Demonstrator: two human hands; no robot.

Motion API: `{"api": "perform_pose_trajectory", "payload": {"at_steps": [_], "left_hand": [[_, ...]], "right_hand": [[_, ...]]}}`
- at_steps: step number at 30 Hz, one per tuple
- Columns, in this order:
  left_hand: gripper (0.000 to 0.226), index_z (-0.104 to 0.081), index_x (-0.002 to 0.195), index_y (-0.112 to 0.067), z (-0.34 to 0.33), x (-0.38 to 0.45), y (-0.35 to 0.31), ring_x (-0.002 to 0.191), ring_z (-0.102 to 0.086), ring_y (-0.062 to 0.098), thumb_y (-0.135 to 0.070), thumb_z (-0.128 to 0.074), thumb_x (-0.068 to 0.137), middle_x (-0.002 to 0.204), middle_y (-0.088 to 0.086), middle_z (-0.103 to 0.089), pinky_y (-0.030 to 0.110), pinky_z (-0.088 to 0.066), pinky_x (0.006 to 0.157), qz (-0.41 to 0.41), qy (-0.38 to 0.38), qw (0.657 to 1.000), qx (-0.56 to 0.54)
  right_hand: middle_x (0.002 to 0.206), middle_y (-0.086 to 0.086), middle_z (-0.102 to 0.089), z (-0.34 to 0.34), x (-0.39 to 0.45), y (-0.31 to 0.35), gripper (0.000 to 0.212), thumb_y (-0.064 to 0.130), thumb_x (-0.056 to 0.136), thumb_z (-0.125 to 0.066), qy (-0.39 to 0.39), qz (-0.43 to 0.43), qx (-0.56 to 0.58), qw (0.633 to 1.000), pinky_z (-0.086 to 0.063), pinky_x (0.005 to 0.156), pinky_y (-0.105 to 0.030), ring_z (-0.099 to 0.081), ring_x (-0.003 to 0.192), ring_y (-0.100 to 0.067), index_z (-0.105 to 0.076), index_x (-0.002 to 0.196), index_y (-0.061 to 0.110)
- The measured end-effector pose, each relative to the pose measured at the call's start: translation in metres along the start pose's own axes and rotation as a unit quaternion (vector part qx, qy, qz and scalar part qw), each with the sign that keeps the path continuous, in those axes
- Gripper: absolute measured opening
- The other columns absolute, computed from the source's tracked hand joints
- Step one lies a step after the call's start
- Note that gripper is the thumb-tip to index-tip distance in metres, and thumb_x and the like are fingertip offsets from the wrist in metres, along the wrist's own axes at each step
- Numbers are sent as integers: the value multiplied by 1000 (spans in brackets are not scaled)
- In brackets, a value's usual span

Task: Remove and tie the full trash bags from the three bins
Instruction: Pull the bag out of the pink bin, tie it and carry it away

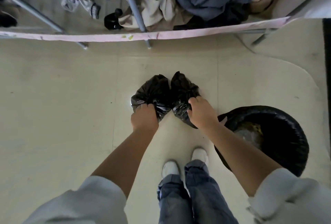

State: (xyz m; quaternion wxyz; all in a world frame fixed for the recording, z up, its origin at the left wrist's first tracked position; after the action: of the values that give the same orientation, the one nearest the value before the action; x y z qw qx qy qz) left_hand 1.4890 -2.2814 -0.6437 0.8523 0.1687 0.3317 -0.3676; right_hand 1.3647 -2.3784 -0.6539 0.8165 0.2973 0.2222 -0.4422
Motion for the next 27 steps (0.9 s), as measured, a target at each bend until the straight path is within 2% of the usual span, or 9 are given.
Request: {"api": "perform_pose_trajectory", "payload": {"at_steps": [4, 9, 14, 19, 24, 27], "left_hand": [[42, -36, 132, -8, 4, -29, -24, 125, -41, 28, -10, -43, 91, 134, 12, -42, 36, -41, 97, -38, -1, 999, 31], [41, -39, 133, -9, 22, -90, -76, 127, -39, 28, -9, -41, 91, 135, 11, -43, 38, -39, 99, -132, -15, 986, 102], [40, -40, 132, -11, 32, -147, -126, 128, -38, 29, -11, -41, 92, 135, 11, -44, 39, -37, 101, -168, -43, 978, 113], [40, -41, 134, -15, -4, -206, -169, 130, -36, 28, -13, -37, 94, 139, 8, -40, 37, -35, 103, -158, -32, 981, 103], [40, -41, 135, -18, -70, -260, -196, 128, -38, 24, -18, -34, 96, 138, 4, -41, 34, -36, 103, -74, 0, 994, 83], [40, -40, 136, -19, -104, -285, -215, 128, -38, 23, -18, -34, 96, 138, 3, -41, 33, -37, 102, -56, 12, 995, 84]], "right_hand": [[138, -14, -37, 18, -30, -18, 44, 15, 94, -42, -3, -2, 0, 1000, -39, 102, -37, -37, 126, -30, -33, 137, 8], [136, -15, -40, 54, -101, -64, 40, 12, 93, -40, -10, -45, -8, 999, -39, 102, -38, -37, 127, -31, -38, 132, 5], [137, -12, -41, 77, -170, -112, 44, 17, 93, -41, -14, -58, -47, 997, -42, 102, -39, -39, 127, -29, -37, 136, 7], [136, -11, -42, 70, -219, -169, 45, 14, 91, -44, 8, -41, -70, 997, -42, 99, -38, -40, 127, -29, -38, 136, 9], [136, -11, -41, 41, -260, -234, 45, 12, 91, -42, 45, 9, -96, 994, -41, 100, -39, -40, 126, -29, -37, 135, 10], [131, -10, -45, 26, -280, -268, 40, 15, 92, -40, 33, 40, -111, 992, -41, 97, -36, -42, 123, -27, -41, 132, 10]]}}
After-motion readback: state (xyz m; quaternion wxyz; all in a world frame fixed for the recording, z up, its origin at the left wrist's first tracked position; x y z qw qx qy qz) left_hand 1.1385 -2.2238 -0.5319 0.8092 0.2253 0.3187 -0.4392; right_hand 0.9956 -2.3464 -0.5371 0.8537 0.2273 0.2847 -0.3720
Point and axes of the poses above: each hand's wrist, its own x-axis towards the middle knuckle, its own z-axis out of the back of the hand, y = z × x, the point moved 10 cm from there along x, towards the middle knuckle
